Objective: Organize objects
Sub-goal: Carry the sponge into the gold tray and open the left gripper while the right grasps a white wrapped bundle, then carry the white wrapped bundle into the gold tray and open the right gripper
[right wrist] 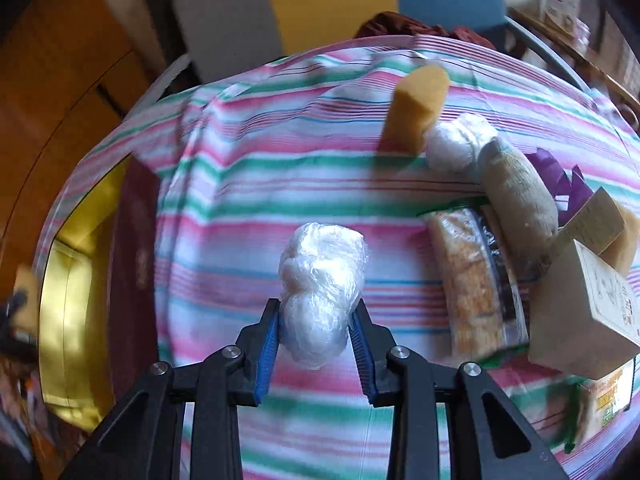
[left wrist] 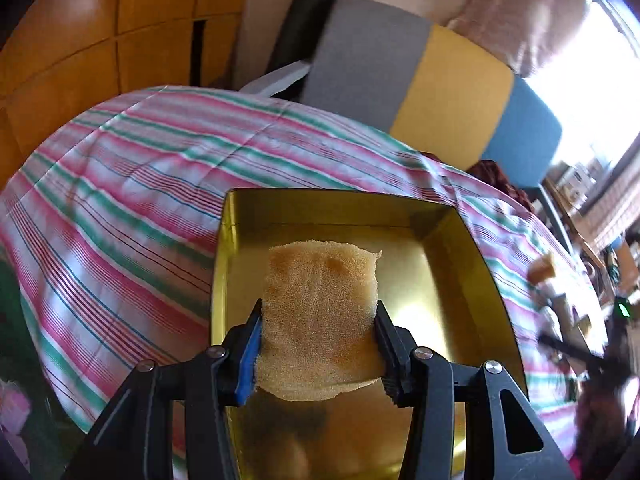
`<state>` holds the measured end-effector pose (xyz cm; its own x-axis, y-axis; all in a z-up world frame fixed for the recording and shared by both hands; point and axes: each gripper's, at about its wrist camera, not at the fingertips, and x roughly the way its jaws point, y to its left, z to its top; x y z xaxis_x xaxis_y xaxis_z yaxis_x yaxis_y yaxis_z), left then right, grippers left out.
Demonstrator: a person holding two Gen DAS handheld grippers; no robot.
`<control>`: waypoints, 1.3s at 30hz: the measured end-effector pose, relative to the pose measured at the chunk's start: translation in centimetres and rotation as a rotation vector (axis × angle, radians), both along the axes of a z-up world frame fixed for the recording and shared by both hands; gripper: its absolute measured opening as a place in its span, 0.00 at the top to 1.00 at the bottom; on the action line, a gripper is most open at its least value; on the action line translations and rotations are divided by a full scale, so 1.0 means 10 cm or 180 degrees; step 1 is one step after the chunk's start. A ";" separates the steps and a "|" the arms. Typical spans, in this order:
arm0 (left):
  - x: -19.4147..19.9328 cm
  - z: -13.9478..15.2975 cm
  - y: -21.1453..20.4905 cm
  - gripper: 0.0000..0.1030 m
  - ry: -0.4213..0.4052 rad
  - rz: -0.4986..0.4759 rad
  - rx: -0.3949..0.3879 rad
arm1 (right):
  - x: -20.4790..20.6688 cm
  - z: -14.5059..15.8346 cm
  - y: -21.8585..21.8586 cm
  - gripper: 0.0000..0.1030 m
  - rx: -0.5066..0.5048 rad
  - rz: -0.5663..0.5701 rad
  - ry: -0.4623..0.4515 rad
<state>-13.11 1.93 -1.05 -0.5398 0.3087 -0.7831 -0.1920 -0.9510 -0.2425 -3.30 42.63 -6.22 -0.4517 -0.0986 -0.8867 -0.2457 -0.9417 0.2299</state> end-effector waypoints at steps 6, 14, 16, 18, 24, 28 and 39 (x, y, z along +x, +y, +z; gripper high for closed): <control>-0.39 -0.10 0.06 0.52 -0.0059 0.0219 -0.0240 | 0.15 -0.10 -0.16 0.67 0.0117 0.0279 -0.0017; -0.82 -0.40 0.12 0.51 -0.0192 0.0378 -0.0634 | 0.15 -0.05 -0.20 0.67 0.0179 0.0366 0.0060; -0.83 -0.42 0.20 0.51 -0.0090 0.0339 -0.0779 | 0.13 -0.08 -0.21 0.67 0.0195 0.0376 0.0031; -0.83 -0.43 0.25 0.50 -0.0046 0.0302 -0.0833 | 0.12 -0.09 -0.23 0.67 0.0214 0.0406 0.0021; -0.83 -0.41 0.28 0.30 -0.0001 0.0282 -0.0787 | 0.11 -0.14 -0.31 0.67 0.0313 0.0492 -0.0022; -0.76 -0.31 0.24 0.30 0.0109 0.0254 -0.0736 | 0.10 -0.15 -0.30 0.67 0.0318 0.0489 -0.0017; 0.15 0.10 0.15 0.27 0.0597 0.0229 -0.0881 | 0.11 -0.17 -0.37 0.67 0.0520 0.0537 -0.0013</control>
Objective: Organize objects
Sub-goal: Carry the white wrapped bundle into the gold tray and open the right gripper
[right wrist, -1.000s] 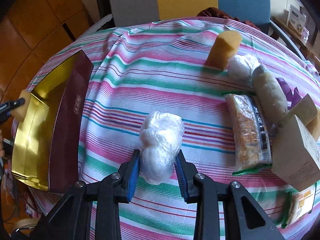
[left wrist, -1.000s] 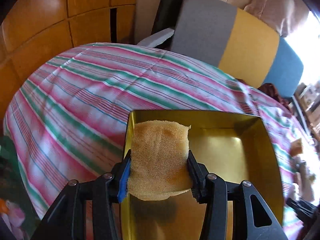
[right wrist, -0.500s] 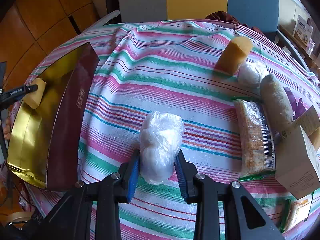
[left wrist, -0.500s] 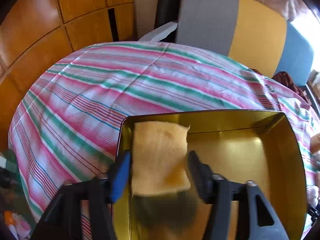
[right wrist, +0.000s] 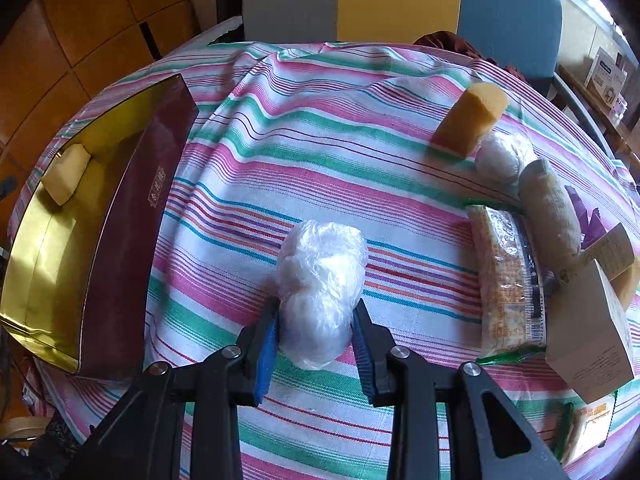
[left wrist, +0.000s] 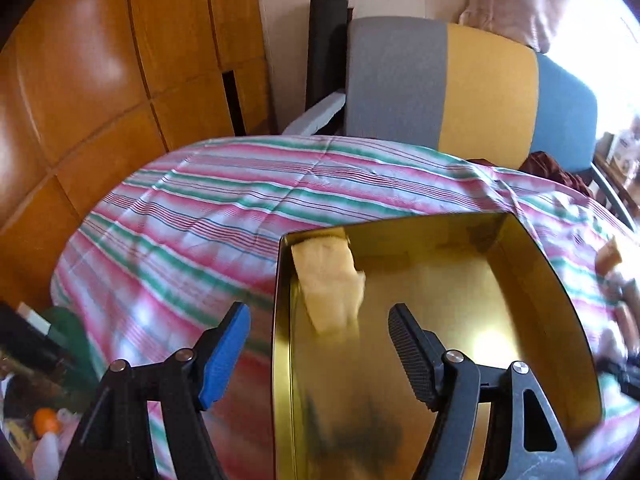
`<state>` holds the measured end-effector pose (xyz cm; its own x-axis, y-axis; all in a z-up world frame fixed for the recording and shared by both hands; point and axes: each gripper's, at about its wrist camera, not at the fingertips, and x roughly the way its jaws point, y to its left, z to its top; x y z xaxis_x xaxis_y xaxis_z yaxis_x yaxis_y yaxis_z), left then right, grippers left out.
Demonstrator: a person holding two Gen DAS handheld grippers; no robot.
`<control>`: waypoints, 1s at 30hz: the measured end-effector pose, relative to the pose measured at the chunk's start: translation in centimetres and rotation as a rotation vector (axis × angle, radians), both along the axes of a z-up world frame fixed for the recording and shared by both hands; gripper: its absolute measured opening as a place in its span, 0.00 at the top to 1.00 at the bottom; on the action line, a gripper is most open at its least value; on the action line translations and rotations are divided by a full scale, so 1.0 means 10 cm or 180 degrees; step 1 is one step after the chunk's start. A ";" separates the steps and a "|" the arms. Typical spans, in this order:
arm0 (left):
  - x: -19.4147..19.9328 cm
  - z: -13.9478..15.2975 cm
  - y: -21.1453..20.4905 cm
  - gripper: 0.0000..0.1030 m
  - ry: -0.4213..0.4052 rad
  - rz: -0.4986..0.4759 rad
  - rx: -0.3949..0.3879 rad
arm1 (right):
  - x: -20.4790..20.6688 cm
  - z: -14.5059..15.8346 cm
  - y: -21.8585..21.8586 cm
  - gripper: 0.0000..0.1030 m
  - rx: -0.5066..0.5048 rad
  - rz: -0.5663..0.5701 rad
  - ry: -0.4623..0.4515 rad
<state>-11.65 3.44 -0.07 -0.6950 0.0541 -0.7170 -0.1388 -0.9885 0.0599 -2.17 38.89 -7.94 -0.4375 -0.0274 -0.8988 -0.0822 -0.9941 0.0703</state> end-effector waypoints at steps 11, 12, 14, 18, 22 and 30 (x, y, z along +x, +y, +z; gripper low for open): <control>0.64 0.09 -0.14 0.22 0.0136 0.0002 0.0134 | 0.02 0.01 -0.04 0.68 0.0068 -0.0078 0.0043; 0.65 0.08 -0.16 0.22 0.0117 -0.0004 0.0148 | 0.03 0.01 -0.06 0.68 0.0062 -0.0086 0.0034; 0.69 0.05 -0.18 0.22 0.0096 -0.0004 0.0150 | 0.02 0.02 -0.12 0.68 0.0035 -0.0098 0.0038; 0.75 0.01 -0.23 0.22 0.0071 0.0018 0.0182 | 0.09 0.21 -0.29 0.68 -0.0091 -0.0078 0.0178; 0.76 -0.02 -0.30 0.22 0.0056 0.0051 0.0192 | 0.12 0.44 -0.58 0.68 -0.0167 0.0088 0.0371; 0.77 -0.08 -0.53 0.22 -0.0001 0.0180 0.0252 | -0.03 0.71 -1.45 0.68 -0.0464 0.0759 0.0469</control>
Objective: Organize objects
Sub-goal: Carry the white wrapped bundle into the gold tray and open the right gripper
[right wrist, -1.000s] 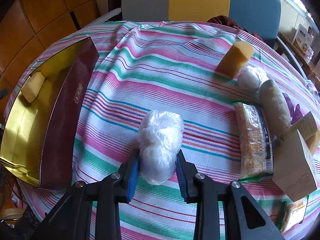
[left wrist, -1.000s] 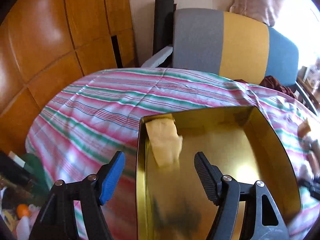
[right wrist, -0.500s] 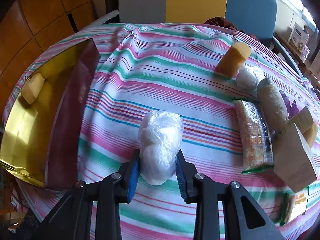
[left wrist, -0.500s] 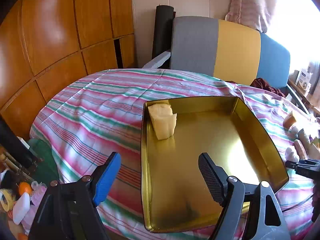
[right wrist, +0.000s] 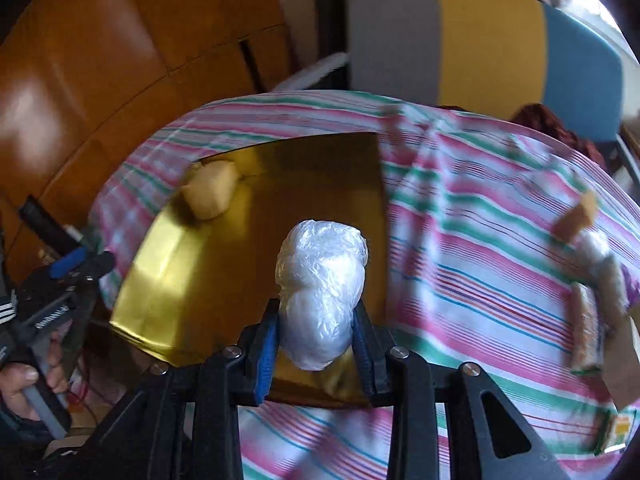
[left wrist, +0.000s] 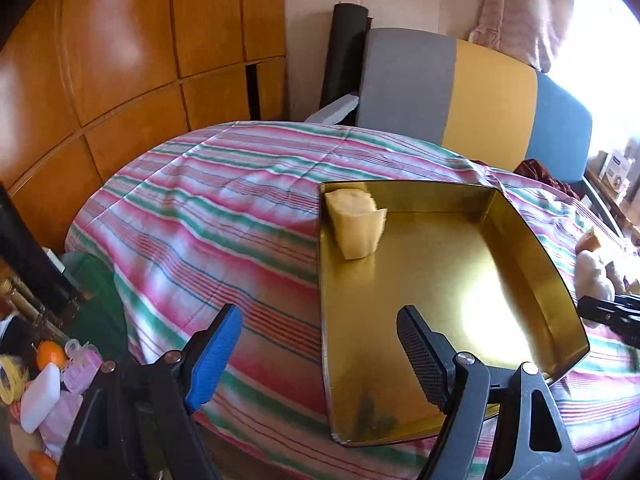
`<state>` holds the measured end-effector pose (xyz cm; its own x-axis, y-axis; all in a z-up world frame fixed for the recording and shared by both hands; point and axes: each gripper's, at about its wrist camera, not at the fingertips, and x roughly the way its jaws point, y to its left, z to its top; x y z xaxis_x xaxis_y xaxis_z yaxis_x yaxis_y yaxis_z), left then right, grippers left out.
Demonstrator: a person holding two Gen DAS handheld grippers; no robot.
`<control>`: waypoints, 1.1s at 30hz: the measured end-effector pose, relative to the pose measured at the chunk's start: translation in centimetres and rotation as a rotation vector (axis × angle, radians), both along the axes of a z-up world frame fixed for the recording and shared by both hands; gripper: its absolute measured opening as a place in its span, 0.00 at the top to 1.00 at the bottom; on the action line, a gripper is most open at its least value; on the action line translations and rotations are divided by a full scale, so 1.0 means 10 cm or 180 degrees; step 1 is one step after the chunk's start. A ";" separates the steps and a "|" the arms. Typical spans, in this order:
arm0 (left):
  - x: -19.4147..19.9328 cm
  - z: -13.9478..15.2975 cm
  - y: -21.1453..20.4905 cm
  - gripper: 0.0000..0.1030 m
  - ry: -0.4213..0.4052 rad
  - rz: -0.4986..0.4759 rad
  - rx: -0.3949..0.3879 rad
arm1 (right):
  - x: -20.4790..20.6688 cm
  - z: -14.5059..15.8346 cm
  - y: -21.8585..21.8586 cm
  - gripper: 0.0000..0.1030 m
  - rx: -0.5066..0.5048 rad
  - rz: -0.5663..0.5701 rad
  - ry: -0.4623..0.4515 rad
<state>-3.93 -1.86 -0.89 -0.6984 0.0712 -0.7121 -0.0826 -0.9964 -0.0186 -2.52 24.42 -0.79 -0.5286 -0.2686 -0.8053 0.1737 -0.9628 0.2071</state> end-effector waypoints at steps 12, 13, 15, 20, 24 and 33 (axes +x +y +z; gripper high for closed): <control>-0.06 -0.08 -0.48 0.22 -0.0065 0.0373 0.0085 | -0.93 -0.44 -1.32 0.66 -0.0233 0.0481 -0.0538; -0.06 -0.09 -0.50 0.22 -0.0081 0.0382 0.0097 | -1.01 -0.48 -1.40 0.66 -0.0300 0.0472 -0.0566; -0.10 -0.12 -0.54 0.22 -0.0120 0.0400 0.0115 | -1.13 -0.53 -1.49 0.58 -0.0430 0.0468 -0.0611; -0.11 -0.14 -0.60 0.22 -0.0143 0.0447 0.0145 | -1.16 -0.51 -1.58 0.53 -0.0552 0.0446 -0.0541; -0.12 -0.13 -0.59 0.22 -0.0126 0.0455 0.0137 | -1.00 -0.39 -1.50 0.53 -0.0397 0.0481 -0.0417; -0.03 0.00 -0.47 0.22 0.0014 0.0335 0.0084 | -0.52 -0.14 -1.18 0.52 -0.0013 0.0332 -0.0039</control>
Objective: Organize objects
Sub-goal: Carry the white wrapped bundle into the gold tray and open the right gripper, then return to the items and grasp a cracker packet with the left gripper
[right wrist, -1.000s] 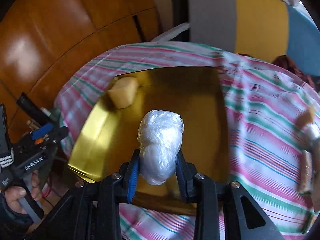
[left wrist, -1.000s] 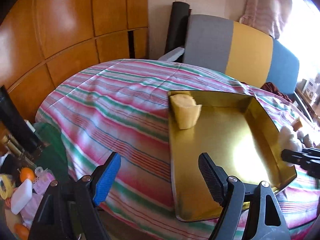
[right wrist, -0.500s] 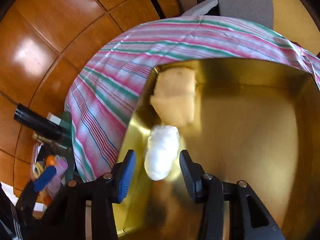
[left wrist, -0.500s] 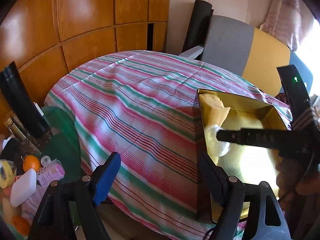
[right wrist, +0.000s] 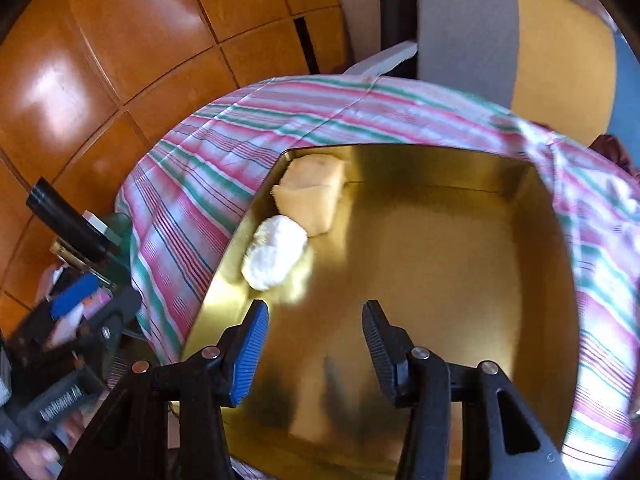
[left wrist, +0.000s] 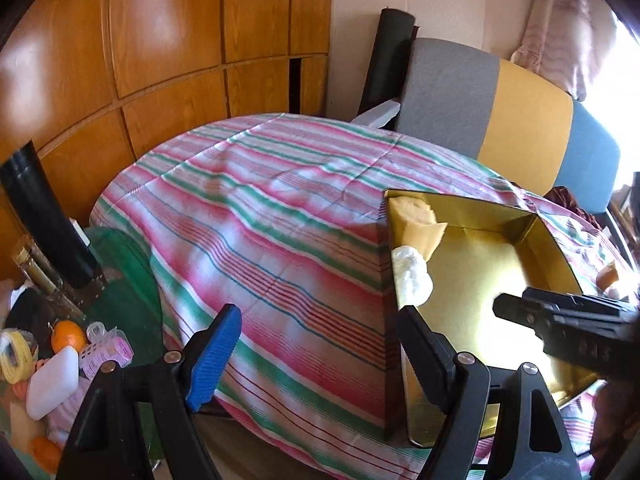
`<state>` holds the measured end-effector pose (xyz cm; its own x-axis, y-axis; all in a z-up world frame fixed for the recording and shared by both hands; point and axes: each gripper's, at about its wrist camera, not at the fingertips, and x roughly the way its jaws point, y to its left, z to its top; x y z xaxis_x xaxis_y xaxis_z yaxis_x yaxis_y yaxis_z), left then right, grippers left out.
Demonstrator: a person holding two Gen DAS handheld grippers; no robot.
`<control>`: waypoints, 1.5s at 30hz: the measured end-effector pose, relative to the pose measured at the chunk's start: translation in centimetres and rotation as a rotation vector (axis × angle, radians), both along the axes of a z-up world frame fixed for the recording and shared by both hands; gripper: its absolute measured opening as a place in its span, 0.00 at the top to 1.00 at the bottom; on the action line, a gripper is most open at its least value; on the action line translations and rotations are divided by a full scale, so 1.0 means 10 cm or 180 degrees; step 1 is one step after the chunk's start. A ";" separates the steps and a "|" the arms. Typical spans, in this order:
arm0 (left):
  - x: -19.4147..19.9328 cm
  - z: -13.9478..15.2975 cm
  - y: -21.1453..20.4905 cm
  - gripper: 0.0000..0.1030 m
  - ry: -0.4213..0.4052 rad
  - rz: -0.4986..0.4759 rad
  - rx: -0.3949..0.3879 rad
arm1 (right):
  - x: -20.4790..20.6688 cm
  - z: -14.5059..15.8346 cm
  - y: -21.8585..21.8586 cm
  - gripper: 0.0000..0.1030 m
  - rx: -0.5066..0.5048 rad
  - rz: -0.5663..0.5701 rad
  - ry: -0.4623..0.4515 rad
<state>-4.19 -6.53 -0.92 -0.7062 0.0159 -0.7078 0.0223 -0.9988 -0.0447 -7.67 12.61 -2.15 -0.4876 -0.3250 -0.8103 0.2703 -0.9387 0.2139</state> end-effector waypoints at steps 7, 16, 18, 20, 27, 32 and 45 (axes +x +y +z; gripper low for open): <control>0.10 0.14 0.19 0.22 0.0102 -0.0183 -0.0038 | 0.42 0.21 0.38 0.48 0.0092 -0.0138 0.0259; 0.17 0.20 0.57 0.22 0.0153 -0.0510 -0.0113 | 0.94 0.32 1.21 0.40 0.0240 -0.0607 0.0397; 0.17 0.22 0.67 0.22 0.0165 -0.0584 -0.0133 | 1.05 0.33 1.42 0.36 0.0301 -0.0733 0.0387; 0.17 0.23 0.79 0.22 0.0172 -0.0684 -0.0142 | 1.16 0.34 1.66 0.35 0.0360 -0.0893 0.0376; 0.20 0.27 1.32 0.22 0.0208 -0.1159 -0.0201 | 1.60 0.41 2.64 0.32 0.0534 -0.1739 0.0301; 0.26 0.30 1.78 0.22 0.0258 -0.1590 -0.0248 | 1.99 0.46 3.38 0.31 0.0515 -0.2618 0.0313; 0.43 0.27 3.01 0.22 0.0082 -0.2429 -0.0250 | 2.48 0.13 4.20 0.29 -0.0878 -0.3345 0.0210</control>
